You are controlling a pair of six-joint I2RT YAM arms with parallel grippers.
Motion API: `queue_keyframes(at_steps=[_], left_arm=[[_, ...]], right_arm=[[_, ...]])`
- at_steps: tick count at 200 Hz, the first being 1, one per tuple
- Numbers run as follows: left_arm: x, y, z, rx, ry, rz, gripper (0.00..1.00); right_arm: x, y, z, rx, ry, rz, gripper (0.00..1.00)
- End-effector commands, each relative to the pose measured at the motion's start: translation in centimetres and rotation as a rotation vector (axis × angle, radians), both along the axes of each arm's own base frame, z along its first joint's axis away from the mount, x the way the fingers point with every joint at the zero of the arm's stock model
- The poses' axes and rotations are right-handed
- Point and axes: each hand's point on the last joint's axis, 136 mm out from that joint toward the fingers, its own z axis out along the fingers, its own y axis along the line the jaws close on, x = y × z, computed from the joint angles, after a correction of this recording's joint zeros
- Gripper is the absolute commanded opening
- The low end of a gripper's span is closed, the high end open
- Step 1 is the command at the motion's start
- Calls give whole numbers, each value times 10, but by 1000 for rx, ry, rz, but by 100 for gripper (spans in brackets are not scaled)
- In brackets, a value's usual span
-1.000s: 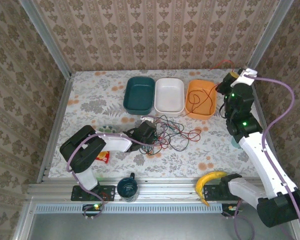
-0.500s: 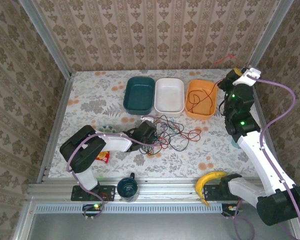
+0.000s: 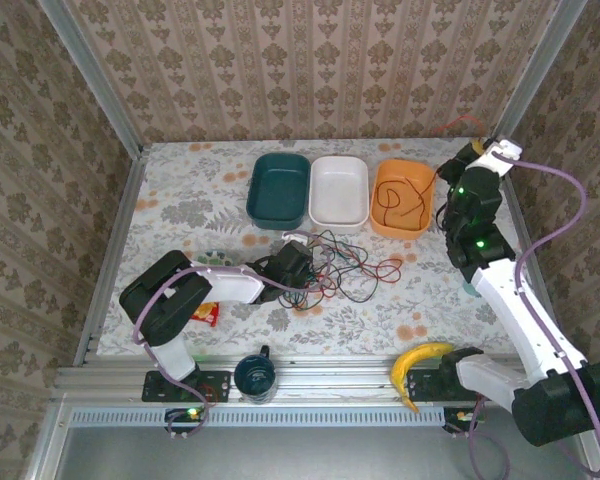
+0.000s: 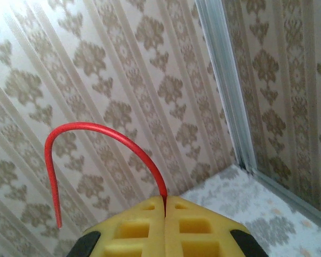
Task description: Untangle the cables
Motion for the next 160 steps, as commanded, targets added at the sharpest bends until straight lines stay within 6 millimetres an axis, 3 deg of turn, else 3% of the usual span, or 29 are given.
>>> queue_keyframes(at_steps=[1,19,53,83,110,113,160], left_arm=[[-19,23,-27,122,100,-22,0],[-19,23,-26,121,101,-23,0],[-18,23,-25,120,98,-21,0],[-19,24,-24,118,91,-13,0],[-20,25,-23,120,87,-8,0],[-20,25,-23,121,87,-9,0],[-21,27,-19,117,82,-8,0]], right_arm=[[1,1,-66,16,191,-20,0],[-1,4,-100,41,258,-9,0],[9,15,-148,76,369,39,0],[23,19,-174,108,420,42,0],[43,23,-182,127,432,56,0],[47,24,-191,127,458,53,0],[79,24,-233,231,556,70,0]])
